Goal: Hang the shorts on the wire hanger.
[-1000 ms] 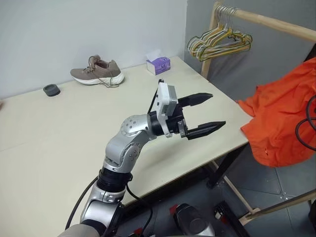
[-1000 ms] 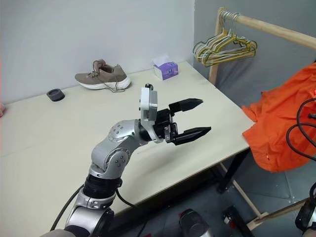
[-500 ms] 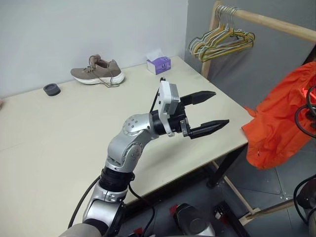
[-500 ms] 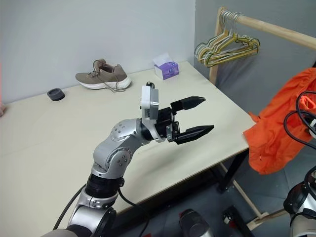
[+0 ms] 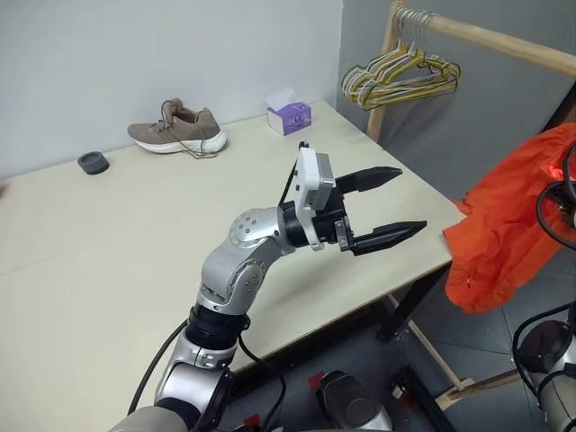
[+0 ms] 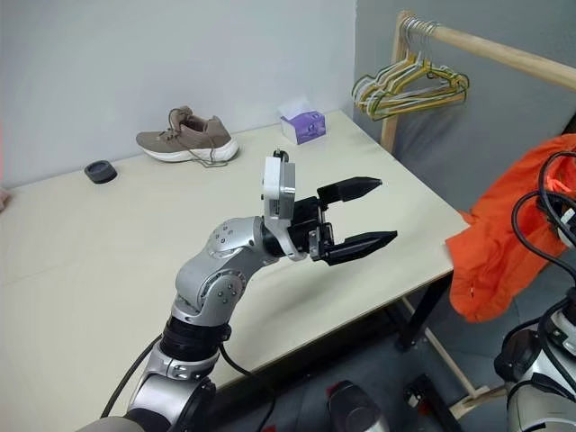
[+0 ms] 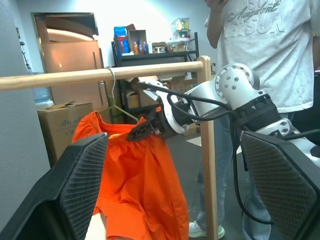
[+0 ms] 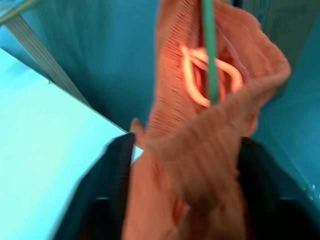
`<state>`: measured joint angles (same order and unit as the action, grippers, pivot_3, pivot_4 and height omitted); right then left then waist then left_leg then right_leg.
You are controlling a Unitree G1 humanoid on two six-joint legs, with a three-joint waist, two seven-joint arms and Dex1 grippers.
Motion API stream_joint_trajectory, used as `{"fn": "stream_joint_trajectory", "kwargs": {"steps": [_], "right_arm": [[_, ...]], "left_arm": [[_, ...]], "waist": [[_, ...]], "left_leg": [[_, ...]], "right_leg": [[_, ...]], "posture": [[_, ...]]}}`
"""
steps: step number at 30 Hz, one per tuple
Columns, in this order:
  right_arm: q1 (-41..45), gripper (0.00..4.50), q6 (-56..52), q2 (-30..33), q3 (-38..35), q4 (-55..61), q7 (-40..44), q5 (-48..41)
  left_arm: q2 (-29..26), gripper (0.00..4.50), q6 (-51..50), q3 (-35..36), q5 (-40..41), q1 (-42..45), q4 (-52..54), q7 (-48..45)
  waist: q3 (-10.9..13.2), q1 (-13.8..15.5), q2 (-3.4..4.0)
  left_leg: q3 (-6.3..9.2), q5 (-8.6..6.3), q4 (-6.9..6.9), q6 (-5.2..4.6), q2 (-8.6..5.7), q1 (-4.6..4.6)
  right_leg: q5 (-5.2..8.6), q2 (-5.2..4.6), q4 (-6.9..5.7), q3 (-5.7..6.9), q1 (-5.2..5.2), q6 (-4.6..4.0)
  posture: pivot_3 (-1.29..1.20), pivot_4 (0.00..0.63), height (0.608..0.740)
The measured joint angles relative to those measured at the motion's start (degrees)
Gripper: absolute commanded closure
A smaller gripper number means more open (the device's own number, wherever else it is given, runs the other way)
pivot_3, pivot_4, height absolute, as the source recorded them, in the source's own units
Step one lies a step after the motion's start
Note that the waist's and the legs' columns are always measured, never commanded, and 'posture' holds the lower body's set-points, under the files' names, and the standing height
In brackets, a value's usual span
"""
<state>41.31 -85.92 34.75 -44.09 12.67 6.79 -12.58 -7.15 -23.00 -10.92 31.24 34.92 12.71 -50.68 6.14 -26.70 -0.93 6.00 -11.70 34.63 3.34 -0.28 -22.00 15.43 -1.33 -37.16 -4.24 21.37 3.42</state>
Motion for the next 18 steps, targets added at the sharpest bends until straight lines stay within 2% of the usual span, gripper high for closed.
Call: {"fn": "stream_joint_trajectory", "kwargs": {"steps": [2,5,11,14,18], "right_arm": [[-0.2,0.01,0.5,0.0,0.2,1.5,-0.5,0.2],[-1.5,0.01,4.0,0.3,0.9,3.5,-1.2,0.9],[-3.9,0.01,19.6,3.9,7.0,7.2,-1.9,4.0],[-4.4,0.01,23.9,4.0,8.1,7.3,-2.0,4.7],[-7.0,0.01,32.2,4.0,11.3,7.4,0.6,4.3]], "left_arm": [[0.1,0.00,0.0,0.0,0.0,0.0,0.0,0.0],[0.1,0.00,0.0,0.0,0.0,0.0,0.0,-0.1],[0.0,0.00,0.0,-0.1,-0.1,0.0,0.0,-0.1],[0.1,0.00,0.0,-0.1,-0.1,0.0,0.0,-0.1],[-0.1,0.00,0.0,-0.1,-0.7,0.0,-0.1,0.1]], "waist": [[0.0,0.1,0.02],[0.0,0.1,0.03],[0.2,-0.2,0.22],[0.2,-0.1,0.21],[0.2,-0.2,0.22]], "left_leg": [[0.00,-0.01,-0.01,0.00,0.00,-0.03],[0.00,-0.03,-0.03,0.01,0.00,-0.06],[-0.03,-0.06,-0.09,0.01,0.02,0.00],[-0.04,-0.06,-0.08,0.01,0.02,-0.01],[-0.05,-0.06,-0.10,0.01,0.01,0.00]], "right_leg": [[-0.01,0.00,0.06,0.00,0.00,0.02],[-0.01,-0.01,0.13,0.00,0.00,0.04],[0.01,0.00,0.15,-0.01,0.01,0.05],[0.01,0.00,0.16,-0.01,-0.01,0.05],[0.01,0.00,0.16,-0.03,0.00,0.06]], "posture": [[-0.43,0.078,0.740],[-0.43,0.078,0.740],[-0.43,0.077,0.740],[-0.43,0.076,0.740],[-0.41,0.077,0.740]]}}
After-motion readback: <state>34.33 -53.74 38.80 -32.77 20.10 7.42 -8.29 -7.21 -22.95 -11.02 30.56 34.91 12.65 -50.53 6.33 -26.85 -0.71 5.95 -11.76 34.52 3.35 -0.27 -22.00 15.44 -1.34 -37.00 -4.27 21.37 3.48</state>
